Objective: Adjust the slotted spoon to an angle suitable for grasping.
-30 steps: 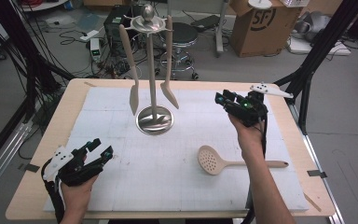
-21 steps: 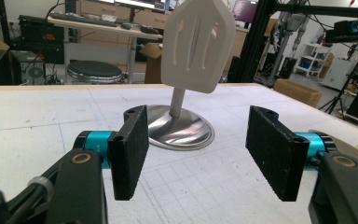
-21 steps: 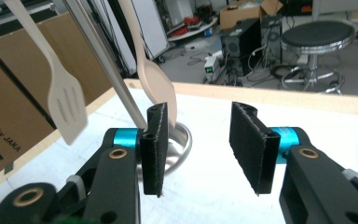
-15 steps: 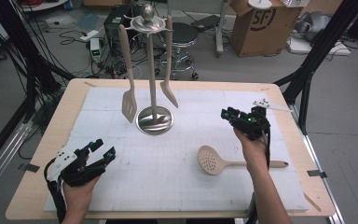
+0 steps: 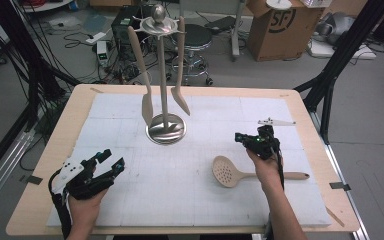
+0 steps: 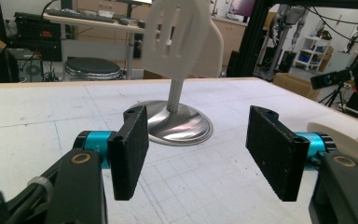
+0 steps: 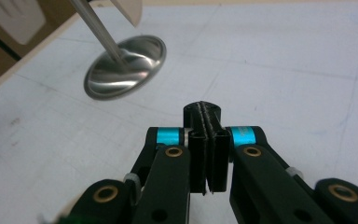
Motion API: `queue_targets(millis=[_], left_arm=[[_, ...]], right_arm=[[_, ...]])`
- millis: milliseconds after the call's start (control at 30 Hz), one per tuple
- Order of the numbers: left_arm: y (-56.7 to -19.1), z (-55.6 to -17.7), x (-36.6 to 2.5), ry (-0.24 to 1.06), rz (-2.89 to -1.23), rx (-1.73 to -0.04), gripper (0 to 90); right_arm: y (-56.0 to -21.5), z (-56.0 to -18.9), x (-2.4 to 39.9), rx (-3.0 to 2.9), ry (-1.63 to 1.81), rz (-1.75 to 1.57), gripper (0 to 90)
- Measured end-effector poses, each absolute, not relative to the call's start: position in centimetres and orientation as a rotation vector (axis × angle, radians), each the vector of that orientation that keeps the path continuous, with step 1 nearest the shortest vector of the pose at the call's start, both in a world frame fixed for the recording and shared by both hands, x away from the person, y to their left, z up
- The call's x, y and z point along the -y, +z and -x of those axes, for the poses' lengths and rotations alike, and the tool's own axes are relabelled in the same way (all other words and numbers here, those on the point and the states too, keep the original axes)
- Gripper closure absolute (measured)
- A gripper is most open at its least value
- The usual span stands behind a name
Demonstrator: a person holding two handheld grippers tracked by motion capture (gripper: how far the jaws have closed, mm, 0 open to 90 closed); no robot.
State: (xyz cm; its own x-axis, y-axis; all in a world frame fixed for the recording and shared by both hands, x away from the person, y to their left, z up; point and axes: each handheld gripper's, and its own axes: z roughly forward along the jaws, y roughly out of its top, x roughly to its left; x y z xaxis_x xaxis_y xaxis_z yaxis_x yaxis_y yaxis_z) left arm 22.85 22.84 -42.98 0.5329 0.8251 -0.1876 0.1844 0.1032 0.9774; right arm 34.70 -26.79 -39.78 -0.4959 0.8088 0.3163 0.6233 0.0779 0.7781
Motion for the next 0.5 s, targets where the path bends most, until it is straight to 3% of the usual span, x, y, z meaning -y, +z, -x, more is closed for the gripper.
queue_targets(millis=[500], left_arm=[[-43.2, -23.0, -22.9, 0.585, -1.427, -0.946, 39.5]], right_arm=[[-45.2, -34.1, 26.9, -2.306, 1.139, -1.676, 89.2]])
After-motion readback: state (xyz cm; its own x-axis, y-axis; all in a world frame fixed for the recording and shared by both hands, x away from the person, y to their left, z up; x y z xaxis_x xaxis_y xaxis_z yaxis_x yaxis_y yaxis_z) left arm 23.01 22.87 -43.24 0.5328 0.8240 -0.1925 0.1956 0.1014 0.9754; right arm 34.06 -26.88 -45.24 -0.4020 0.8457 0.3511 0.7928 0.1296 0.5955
